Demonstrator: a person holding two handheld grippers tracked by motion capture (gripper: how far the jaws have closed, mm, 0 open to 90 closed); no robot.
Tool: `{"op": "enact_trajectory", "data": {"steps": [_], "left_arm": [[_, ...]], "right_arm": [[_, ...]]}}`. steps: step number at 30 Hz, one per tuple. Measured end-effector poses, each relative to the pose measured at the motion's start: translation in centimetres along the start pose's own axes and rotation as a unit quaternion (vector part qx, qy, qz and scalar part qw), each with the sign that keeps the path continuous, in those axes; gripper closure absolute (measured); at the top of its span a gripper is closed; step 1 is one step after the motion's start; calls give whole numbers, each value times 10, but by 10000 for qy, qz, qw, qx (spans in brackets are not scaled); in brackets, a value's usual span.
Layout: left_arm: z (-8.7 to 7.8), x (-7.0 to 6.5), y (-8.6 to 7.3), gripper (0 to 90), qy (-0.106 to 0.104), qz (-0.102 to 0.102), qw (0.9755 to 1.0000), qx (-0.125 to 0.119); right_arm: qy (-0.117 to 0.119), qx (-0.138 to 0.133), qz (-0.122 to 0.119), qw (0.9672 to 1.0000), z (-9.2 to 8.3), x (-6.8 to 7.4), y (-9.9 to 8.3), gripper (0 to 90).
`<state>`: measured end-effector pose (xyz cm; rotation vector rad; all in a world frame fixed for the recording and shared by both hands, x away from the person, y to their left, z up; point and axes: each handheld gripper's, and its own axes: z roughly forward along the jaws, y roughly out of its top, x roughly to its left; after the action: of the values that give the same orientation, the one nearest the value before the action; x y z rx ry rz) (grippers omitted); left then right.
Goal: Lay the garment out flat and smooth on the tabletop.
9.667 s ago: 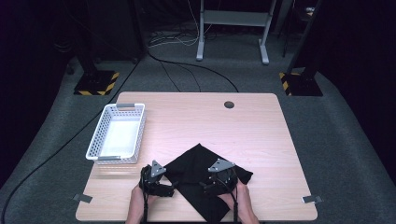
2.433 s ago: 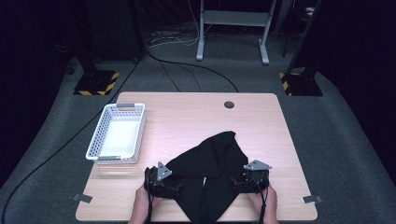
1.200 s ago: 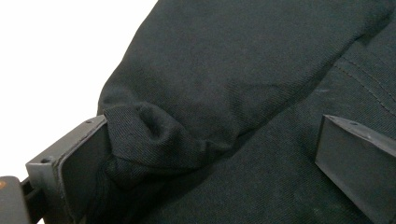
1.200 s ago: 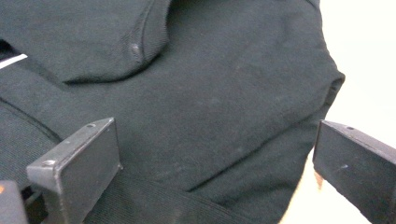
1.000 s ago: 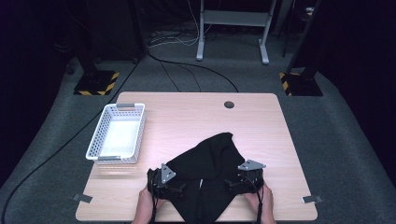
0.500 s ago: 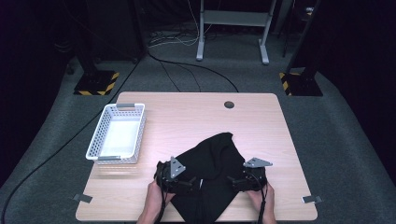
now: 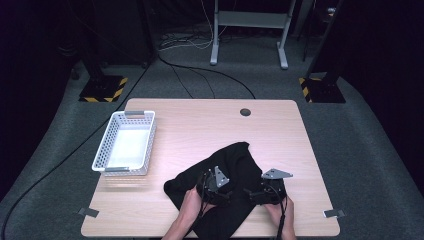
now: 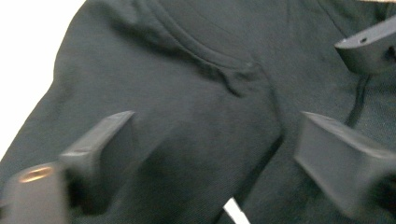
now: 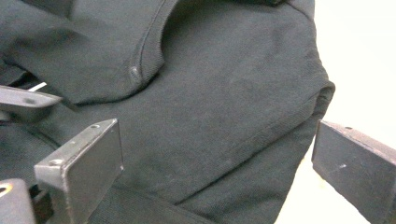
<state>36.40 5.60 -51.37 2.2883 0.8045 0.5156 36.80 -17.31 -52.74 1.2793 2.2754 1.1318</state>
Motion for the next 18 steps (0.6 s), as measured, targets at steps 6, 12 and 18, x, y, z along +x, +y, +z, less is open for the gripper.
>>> {"op": "enact_trajectory", "data": {"steps": [6, 12, 18], "left_arm": [[1, -7, 3, 366, 129, 201, 9997, -31], [2, -10, 5, 592, 293, 269, 9992, -18], [3, -9, 5, 742, 243, 286, 9993, -8]], "right_arm": [[1, 9, 20, 10000, 0, 0, 0, 22], [2, 12, 35, 10000, 0, 0, 0, 31], [-11, 29, 49, 10000, 0, -1, 0, 39]]}}
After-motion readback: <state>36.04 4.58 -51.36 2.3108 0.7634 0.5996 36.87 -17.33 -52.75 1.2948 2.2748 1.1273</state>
